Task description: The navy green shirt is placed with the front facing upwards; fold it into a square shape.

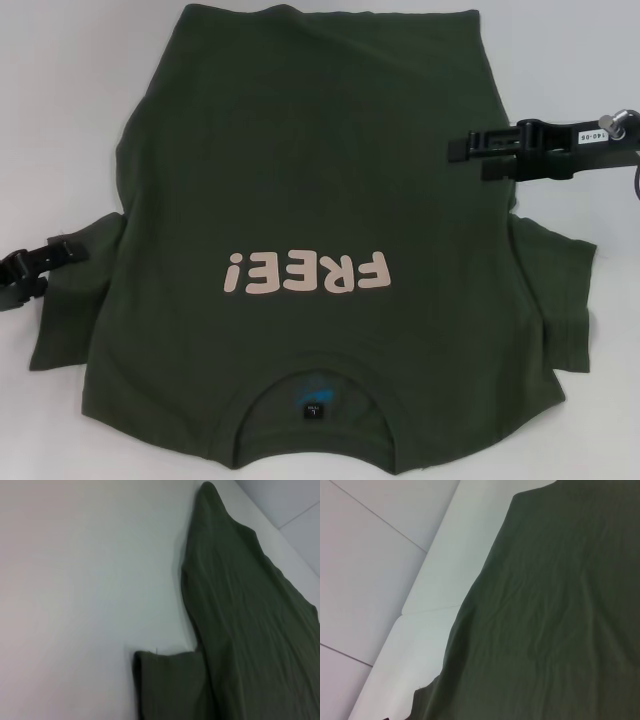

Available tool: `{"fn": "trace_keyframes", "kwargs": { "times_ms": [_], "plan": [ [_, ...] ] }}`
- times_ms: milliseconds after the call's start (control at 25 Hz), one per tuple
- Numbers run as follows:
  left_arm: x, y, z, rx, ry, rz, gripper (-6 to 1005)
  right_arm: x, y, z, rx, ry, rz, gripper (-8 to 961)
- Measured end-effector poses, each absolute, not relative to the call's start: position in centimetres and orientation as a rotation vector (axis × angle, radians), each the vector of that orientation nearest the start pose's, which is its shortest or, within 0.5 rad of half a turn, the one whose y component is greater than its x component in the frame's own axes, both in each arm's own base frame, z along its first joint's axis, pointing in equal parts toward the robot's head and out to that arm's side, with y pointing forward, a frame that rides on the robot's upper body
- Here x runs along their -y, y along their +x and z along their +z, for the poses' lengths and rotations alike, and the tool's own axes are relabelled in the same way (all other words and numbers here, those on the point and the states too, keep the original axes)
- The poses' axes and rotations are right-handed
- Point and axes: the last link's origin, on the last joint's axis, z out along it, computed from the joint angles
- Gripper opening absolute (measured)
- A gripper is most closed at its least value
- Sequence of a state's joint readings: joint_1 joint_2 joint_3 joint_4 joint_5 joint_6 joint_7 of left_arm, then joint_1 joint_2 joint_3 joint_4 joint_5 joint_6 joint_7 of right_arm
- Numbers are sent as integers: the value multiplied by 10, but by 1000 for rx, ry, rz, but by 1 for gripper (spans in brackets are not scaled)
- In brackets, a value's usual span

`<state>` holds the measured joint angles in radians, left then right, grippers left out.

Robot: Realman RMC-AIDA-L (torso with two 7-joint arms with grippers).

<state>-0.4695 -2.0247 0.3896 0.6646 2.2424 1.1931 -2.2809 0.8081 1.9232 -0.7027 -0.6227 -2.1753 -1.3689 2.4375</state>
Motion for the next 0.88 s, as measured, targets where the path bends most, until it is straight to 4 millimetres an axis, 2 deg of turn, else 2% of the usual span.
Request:
{"fn": "trace_keyframes", "kwargs": {
  "times_ms": [400, 640, 880],
  "plan": [
    [-341, -367, 52, 1851, -1724, -618, 813, -426, 222, 54, -1665, -2292, 557, 852],
    [-342, -368, 52, 1843, -1723, -598, 590, -425, 225, 54, -1673, -2284, 557, 852],
    [-343, -369, 53, 1834, -1721, -590, 461, -425, 226, 55, -1676, -2279, 559, 852]
  ]
}}
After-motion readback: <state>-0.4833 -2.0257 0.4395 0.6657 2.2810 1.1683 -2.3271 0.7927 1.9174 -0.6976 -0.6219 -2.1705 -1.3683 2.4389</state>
